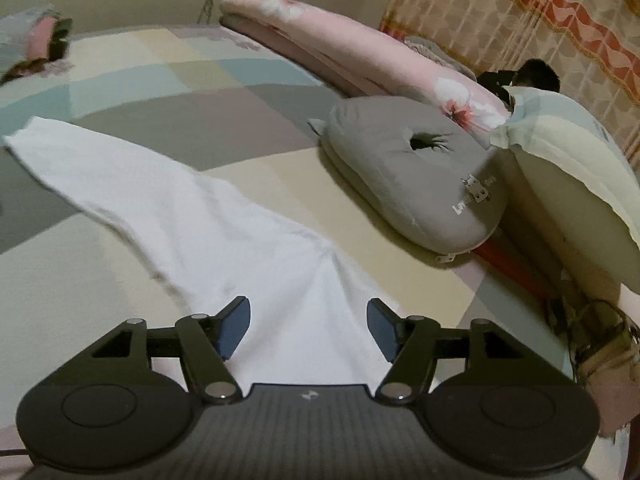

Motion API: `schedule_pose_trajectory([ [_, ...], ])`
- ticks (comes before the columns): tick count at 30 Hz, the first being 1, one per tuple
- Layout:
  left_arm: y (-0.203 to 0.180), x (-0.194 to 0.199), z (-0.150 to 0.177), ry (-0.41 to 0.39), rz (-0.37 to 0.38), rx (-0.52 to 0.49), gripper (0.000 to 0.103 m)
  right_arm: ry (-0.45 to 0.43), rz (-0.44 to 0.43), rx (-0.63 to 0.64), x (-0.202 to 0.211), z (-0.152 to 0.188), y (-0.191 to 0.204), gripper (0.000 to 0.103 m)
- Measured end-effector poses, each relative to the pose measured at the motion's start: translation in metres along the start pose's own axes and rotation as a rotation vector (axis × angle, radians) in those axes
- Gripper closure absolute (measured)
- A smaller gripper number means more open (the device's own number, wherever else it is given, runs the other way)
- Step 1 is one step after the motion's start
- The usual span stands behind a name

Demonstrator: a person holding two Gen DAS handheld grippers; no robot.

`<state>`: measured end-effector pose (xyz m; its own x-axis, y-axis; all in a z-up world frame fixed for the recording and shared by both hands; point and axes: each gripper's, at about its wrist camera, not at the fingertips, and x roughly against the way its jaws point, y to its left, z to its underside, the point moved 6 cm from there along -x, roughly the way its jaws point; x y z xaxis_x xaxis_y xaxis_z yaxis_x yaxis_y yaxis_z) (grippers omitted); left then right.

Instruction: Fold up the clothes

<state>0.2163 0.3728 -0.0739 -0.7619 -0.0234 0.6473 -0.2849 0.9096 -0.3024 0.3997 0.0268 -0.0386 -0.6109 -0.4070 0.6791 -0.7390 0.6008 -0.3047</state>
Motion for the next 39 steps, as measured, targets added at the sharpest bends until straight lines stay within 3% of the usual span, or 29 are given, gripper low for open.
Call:
schedule_pose_trajectory([
  [3, 0.057, -0.037, 0.000, 0.045, -0.012, 0.209, 0.010, -0.021, -0.009, -0.013, 0.028, 0.010, 0.013, 0.032],
  [6, 0.094, -0.061, 0.006, 0.044, 0.080, 0.398, 0.009, -0.040, -0.006, -0.039, 0.049, 0.019, 0.022, 0.031],
  [9, 0.112, -0.066, 0.001, -0.037, 0.163, 0.495, 0.009, -0.083, -0.017, -0.099, 0.066, 0.028, 0.029, 0.026],
  [12, 0.119, -0.078, -0.009, -0.088, 0.157, 0.508, 0.012, -0.141, -0.045, -0.195, 0.079, 0.031, 0.031, 0.025],
  [13, 0.119, -0.081, -0.014, -0.095, 0.118, 0.486, 0.022, -0.153, -0.058, -0.232, 0.082, 0.033, 0.032, 0.025],
  [15, 0.115, -0.087, -0.020, -0.105, -0.024, 0.401, 0.056, -0.169, -0.082, -0.298, 0.085, 0.037, 0.036, 0.025],
  [16, 0.112, -0.090, -0.022, -0.102, -0.119, 0.344, 0.086, -0.170, -0.089, -0.319, 0.085, 0.039, 0.039, 0.025],
  [17, 0.107, -0.092, -0.024, -0.098, -0.186, 0.289, 0.093, -0.171, -0.091, -0.333, 0.085, 0.041, 0.041, 0.025],
  [19, 0.098, -0.096, -0.028, -0.087, -0.251, 0.195, 0.094, -0.169, -0.086, -0.350, 0.084, 0.045, 0.045, 0.025],
  [22, 0.094, -0.100, -0.041, -0.074, -0.292, 0.131, 0.095, -0.161, -0.081, -0.370, 0.085, 0.050, 0.044, 0.024],
  [30, 0.113, -0.113, -0.061, -0.064, -0.324, 0.145, 0.095, -0.137, -0.052, -0.428, 0.089, 0.065, 0.035, 0.021],
  [32, 0.115, -0.114, -0.061, -0.054, -0.333, 0.141, 0.085, -0.130, -0.045, -0.432, 0.091, 0.069, 0.035, 0.019],
  [36, 0.113, -0.107, -0.066, -0.024, -0.393, 0.092, 0.078, -0.130, -0.043, -0.446, 0.101, 0.077, 0.034, 0.016],
  [38, 0.109, -0.100, -0.070, -0.017, -0.448, 0.052, 0.063, -0.139, -0.047, -0.456, 0.108, 0.080, 0.034, 0.014],
  [39, 0.108, -0.095, -0.071, -0.019, -0.468, 0.047, 0.060, -0.144, -0.047, -0.460, 0.113, 0.082, 0.034, 0.013],
])
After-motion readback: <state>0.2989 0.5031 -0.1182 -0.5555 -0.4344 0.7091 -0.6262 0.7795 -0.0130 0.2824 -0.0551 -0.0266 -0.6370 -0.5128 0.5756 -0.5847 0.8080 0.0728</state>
